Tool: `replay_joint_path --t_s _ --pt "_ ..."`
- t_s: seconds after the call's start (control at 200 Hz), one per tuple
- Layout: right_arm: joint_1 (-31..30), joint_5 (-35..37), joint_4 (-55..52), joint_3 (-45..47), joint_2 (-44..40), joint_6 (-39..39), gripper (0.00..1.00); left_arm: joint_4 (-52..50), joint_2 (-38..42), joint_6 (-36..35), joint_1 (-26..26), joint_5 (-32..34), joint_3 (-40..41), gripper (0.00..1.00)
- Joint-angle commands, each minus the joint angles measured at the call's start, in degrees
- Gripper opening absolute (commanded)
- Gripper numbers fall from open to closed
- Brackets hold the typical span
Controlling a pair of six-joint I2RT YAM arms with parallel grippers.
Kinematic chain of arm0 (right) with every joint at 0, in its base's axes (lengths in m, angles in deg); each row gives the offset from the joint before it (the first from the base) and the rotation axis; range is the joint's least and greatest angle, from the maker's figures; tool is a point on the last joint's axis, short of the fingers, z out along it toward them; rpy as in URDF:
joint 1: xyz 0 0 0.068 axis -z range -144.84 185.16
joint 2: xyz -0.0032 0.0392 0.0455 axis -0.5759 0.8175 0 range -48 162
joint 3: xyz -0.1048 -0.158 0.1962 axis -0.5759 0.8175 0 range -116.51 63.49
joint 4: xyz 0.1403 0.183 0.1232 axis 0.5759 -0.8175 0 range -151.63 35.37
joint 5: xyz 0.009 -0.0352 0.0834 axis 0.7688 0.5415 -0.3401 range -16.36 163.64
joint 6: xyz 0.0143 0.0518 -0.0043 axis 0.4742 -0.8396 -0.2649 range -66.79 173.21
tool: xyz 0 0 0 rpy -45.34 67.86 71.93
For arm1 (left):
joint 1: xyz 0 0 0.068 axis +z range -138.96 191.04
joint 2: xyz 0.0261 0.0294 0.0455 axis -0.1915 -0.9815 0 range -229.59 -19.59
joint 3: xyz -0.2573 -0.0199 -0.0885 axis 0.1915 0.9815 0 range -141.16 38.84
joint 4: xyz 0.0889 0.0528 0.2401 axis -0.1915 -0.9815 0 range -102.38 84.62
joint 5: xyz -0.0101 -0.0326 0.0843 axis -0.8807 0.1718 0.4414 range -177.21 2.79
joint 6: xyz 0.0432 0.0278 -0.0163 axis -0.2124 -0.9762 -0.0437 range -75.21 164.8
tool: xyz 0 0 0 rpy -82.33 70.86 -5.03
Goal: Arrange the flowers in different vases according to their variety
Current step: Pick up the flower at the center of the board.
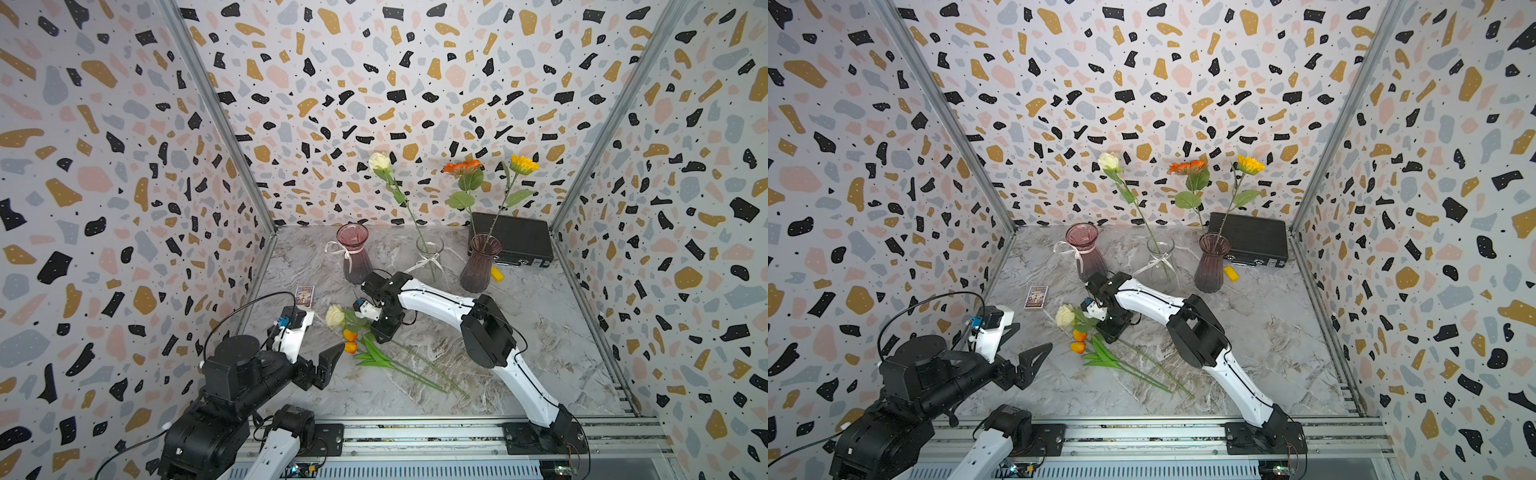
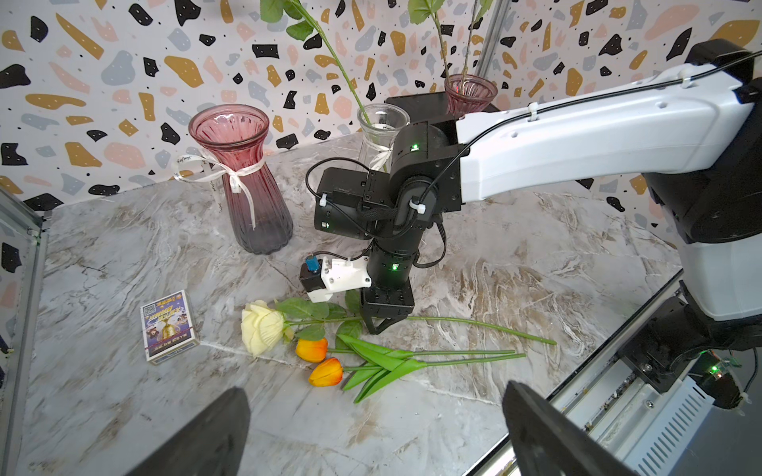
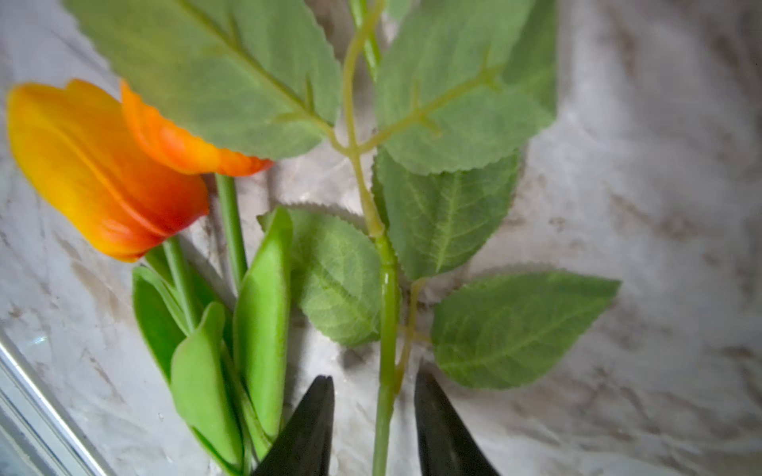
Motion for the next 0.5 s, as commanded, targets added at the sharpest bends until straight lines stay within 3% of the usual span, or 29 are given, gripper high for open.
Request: replay_joint_path --t_s 0.0,0.1,0.205,0.355,0.496 --pt "-0.36 -0.71 -3.02 -1.32 -0.42 0.21 0.36 0.68 0.59 -1.0 -0.27 -0.15 -0.14 0.99" --pt "-0.43 -0.63 -3.29 -1.22 -0.42 0.52 0.26 0.7 0.52 -0.96 -0.27 -0.32 -0.14 0.99" --pt "-0.47 -0.53 -3.33 -1.36 -0.42 0.43 0.0 0.65 0.5 -0.83 -0.26 -0.32 -0.31 1.0" --pt "-0.43 0.71 -3.5 -1.4 -1.52 0.11 0.0 0.39 0.74 -0.87 -0.24 -0.26 -0.55 0.99" --pt "-0.27 6.54 -3.94 -0.46 -4.81 -0.36 0.0 0.16 0.93 -0.79 -0.23 -0.31 -0.75 1.0"
